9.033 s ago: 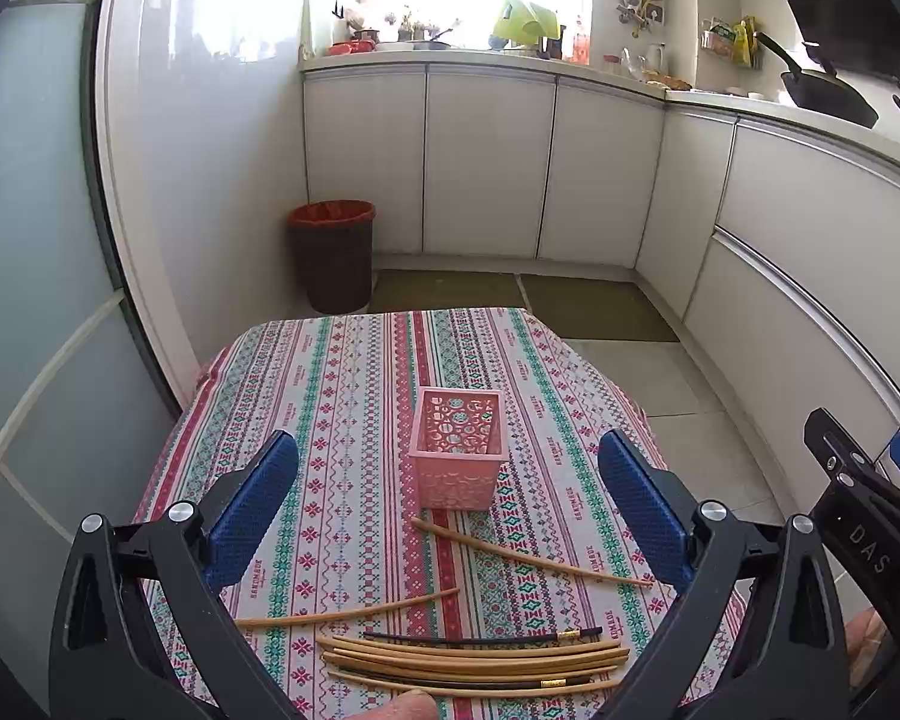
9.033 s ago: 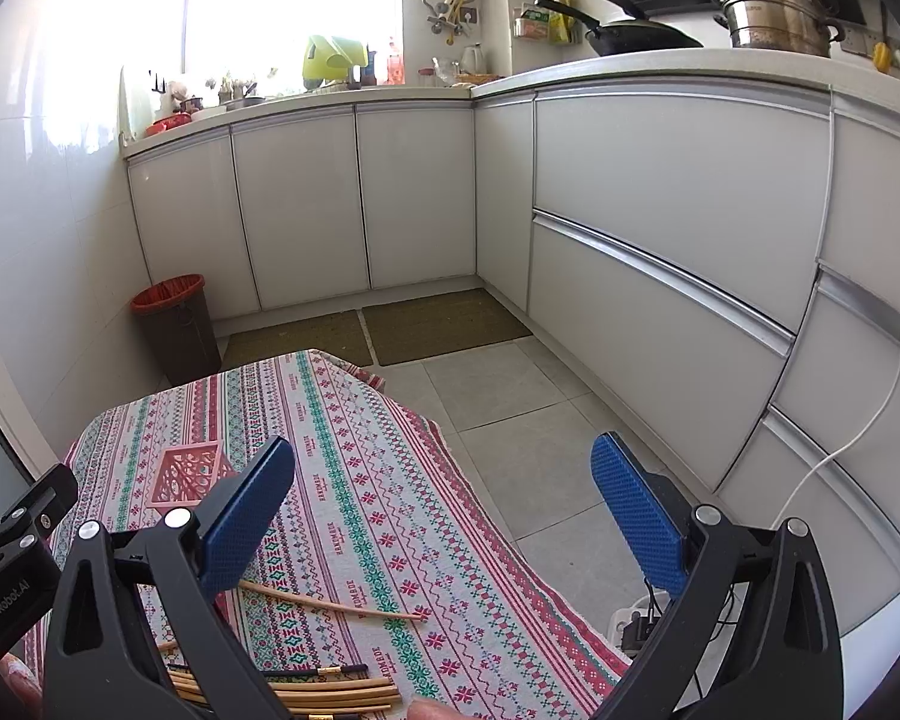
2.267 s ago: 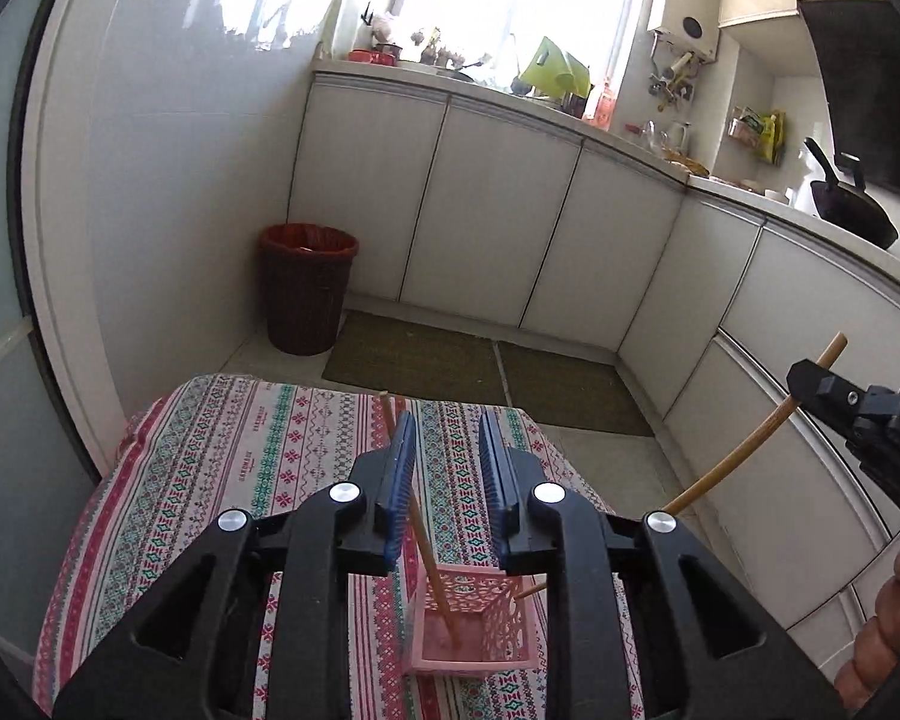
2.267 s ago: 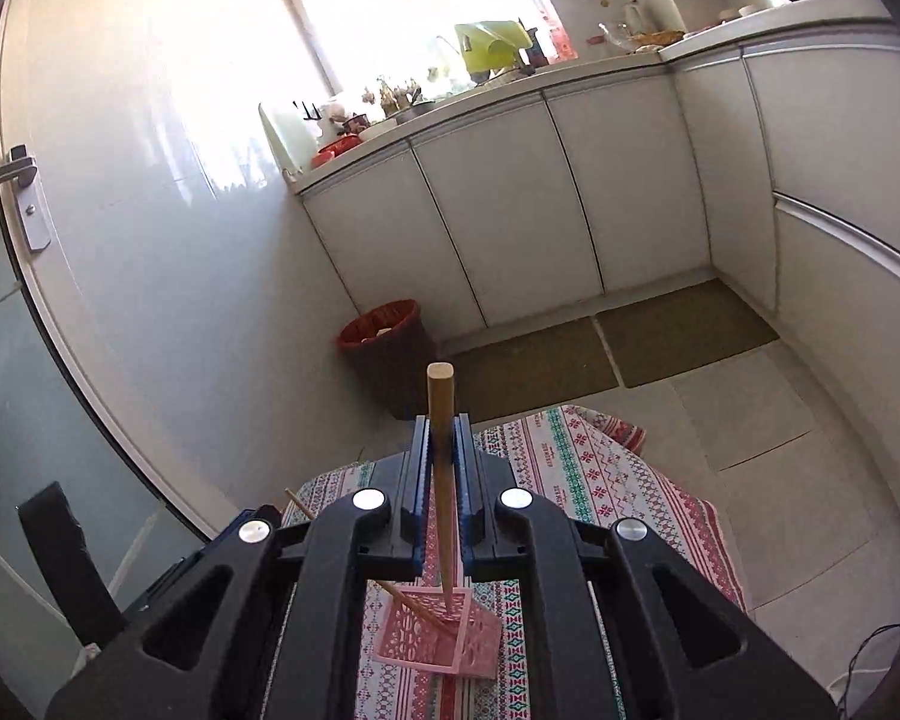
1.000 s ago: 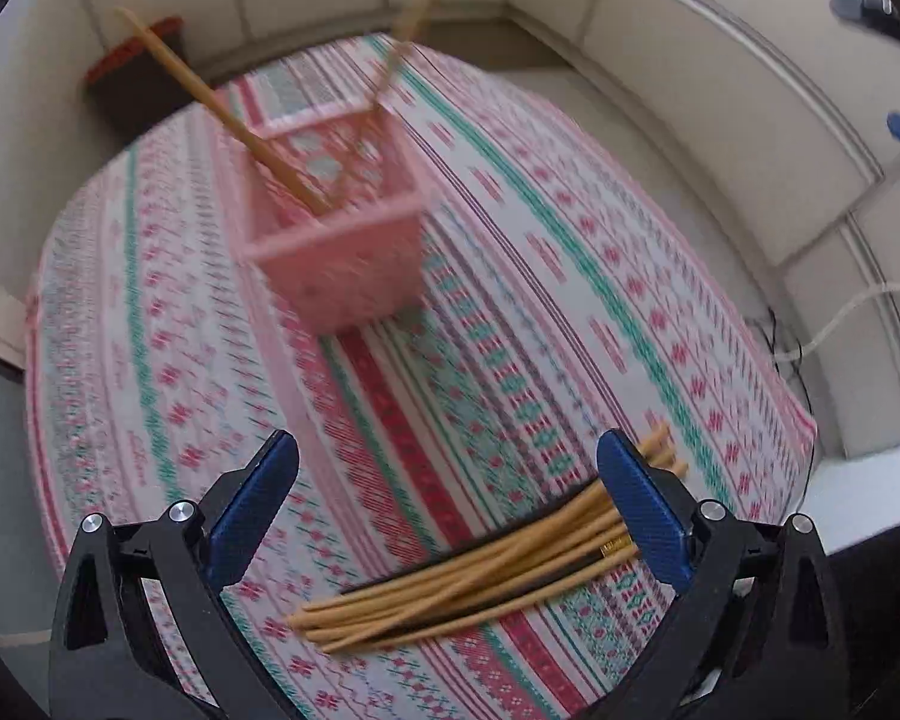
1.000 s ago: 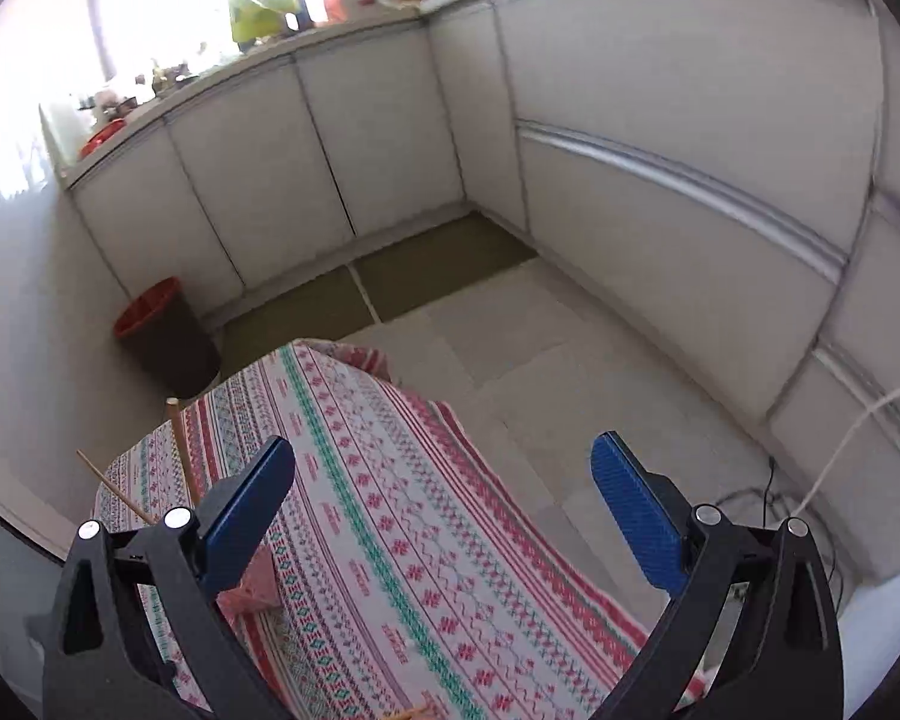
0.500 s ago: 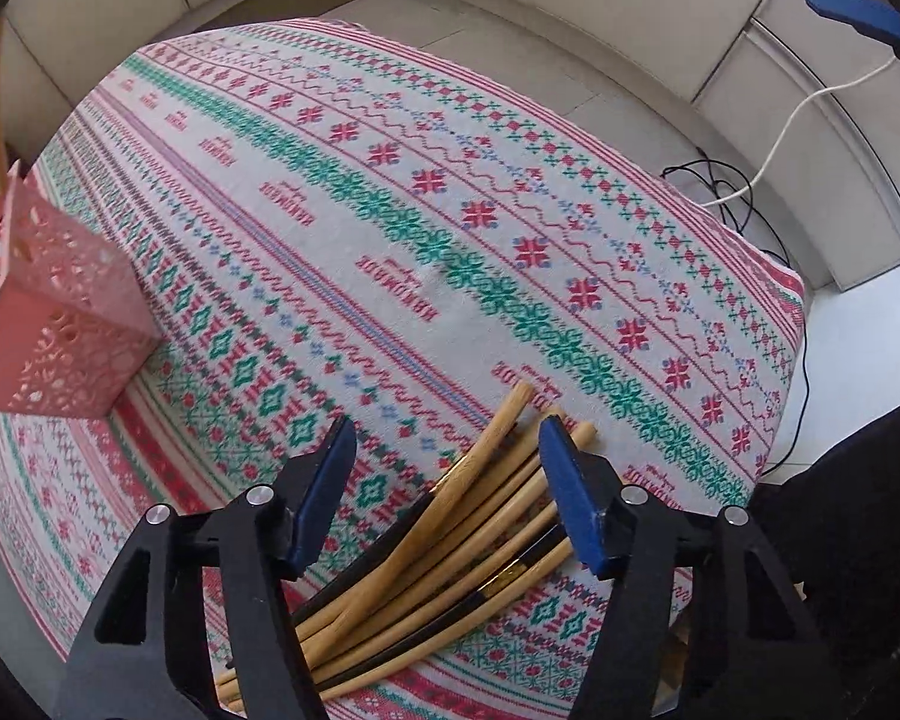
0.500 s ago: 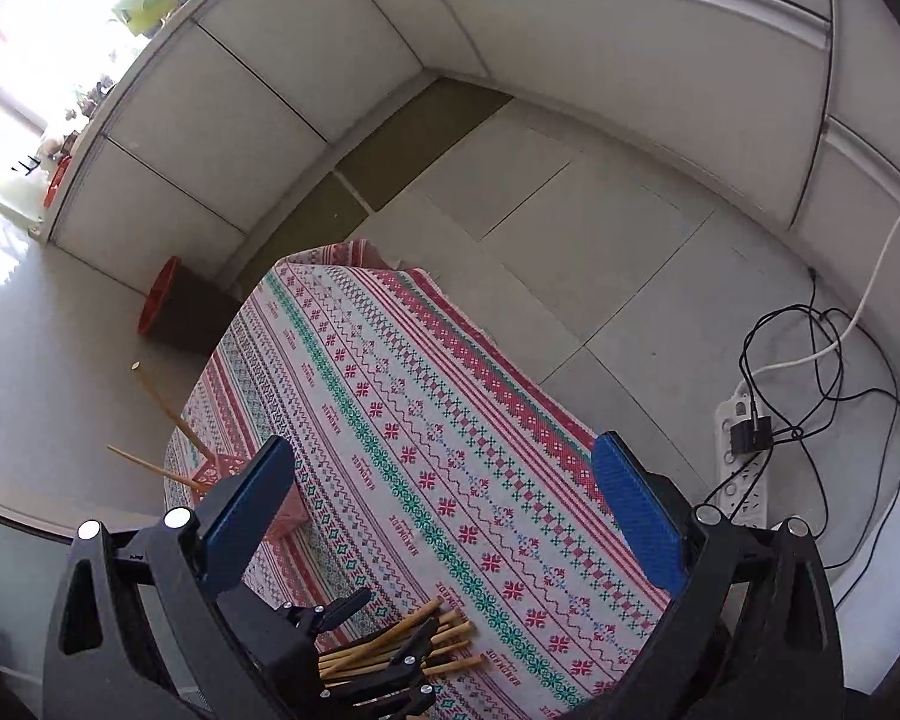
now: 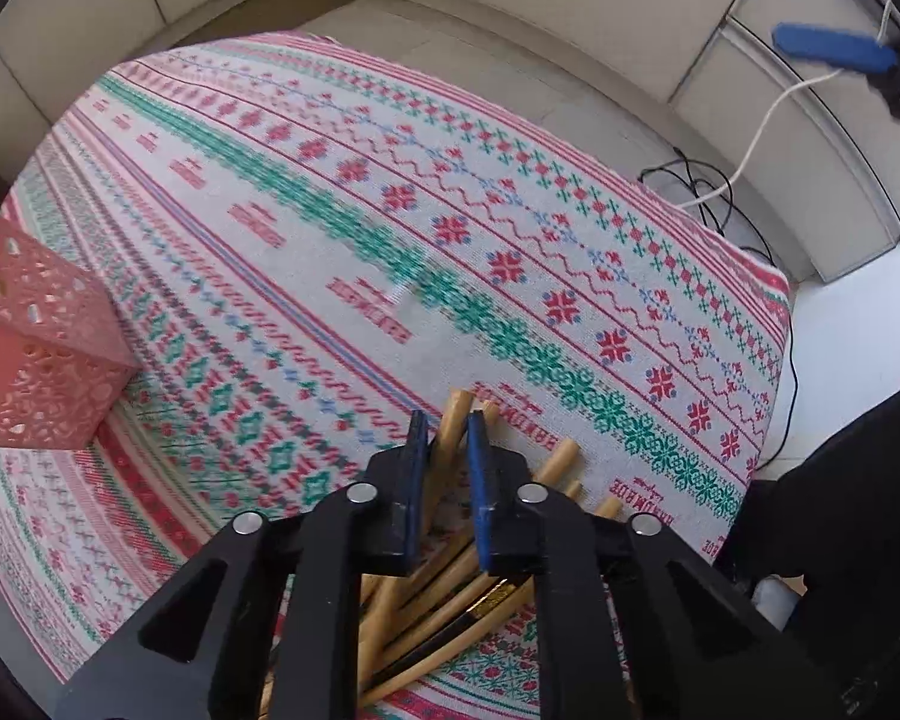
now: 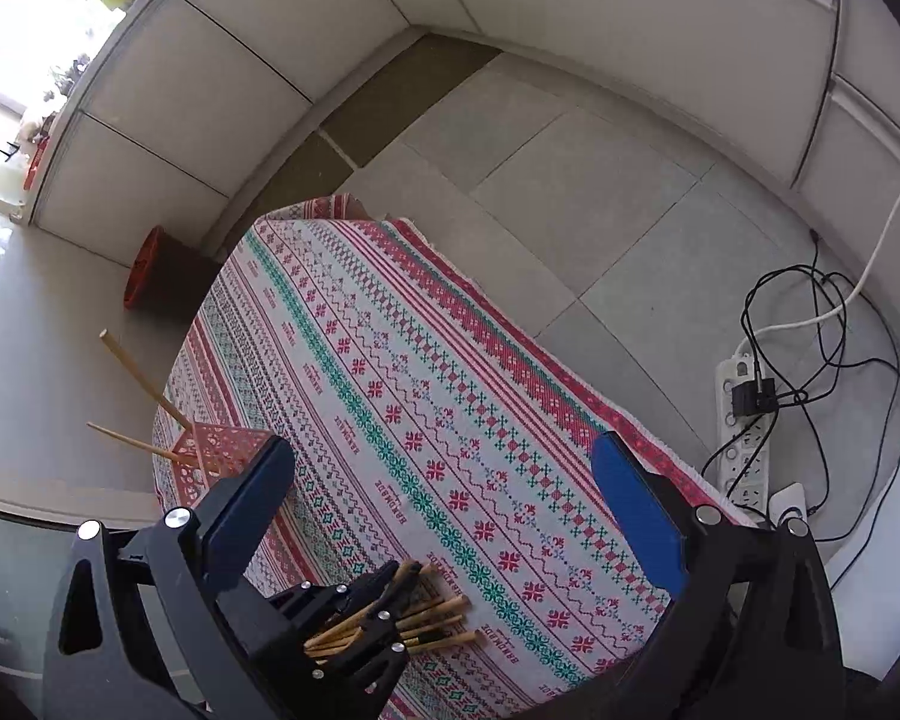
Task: Organize utensils
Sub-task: 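Grasp another wooden chopstick from the pile with the left gripper, then grasp a wooden chopstick with the right gripper while the left gripper lifts its chopstick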
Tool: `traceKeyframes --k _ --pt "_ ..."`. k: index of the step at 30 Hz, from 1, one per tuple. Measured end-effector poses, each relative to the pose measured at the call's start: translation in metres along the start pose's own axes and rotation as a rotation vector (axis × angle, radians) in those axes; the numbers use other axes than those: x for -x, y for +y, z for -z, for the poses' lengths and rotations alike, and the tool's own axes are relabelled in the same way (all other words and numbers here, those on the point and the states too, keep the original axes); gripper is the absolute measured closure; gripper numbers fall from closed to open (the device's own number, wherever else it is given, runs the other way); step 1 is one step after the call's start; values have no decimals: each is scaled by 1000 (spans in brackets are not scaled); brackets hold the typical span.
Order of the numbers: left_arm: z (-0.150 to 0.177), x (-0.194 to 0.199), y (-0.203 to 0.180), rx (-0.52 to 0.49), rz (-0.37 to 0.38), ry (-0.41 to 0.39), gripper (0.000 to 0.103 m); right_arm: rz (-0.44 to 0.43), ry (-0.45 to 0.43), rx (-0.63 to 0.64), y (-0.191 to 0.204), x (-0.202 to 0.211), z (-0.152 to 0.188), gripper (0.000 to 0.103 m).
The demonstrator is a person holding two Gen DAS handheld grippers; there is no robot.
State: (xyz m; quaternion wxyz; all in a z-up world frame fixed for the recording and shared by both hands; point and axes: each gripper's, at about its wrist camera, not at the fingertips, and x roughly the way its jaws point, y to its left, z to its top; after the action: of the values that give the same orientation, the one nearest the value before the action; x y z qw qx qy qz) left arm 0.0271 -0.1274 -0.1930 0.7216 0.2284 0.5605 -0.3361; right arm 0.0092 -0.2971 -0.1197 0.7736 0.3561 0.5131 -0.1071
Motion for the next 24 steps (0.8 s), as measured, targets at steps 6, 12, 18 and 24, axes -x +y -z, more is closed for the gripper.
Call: traceKeyframes --k 6,12,18,24 --pt "14 39 18 43 -63 -102 96 47 106 -20 0 -28 25 7" --pt "38 86 44 115 -120 -205 97 87 290 -46 -3 -65 78 7" --pt "61 144 59 181 -149 -347 97 168 305 -108 -10 -76 114 28" --pt "68 169 61 192 -148 -416 97 157 364 -236 -10 -88 137 63"
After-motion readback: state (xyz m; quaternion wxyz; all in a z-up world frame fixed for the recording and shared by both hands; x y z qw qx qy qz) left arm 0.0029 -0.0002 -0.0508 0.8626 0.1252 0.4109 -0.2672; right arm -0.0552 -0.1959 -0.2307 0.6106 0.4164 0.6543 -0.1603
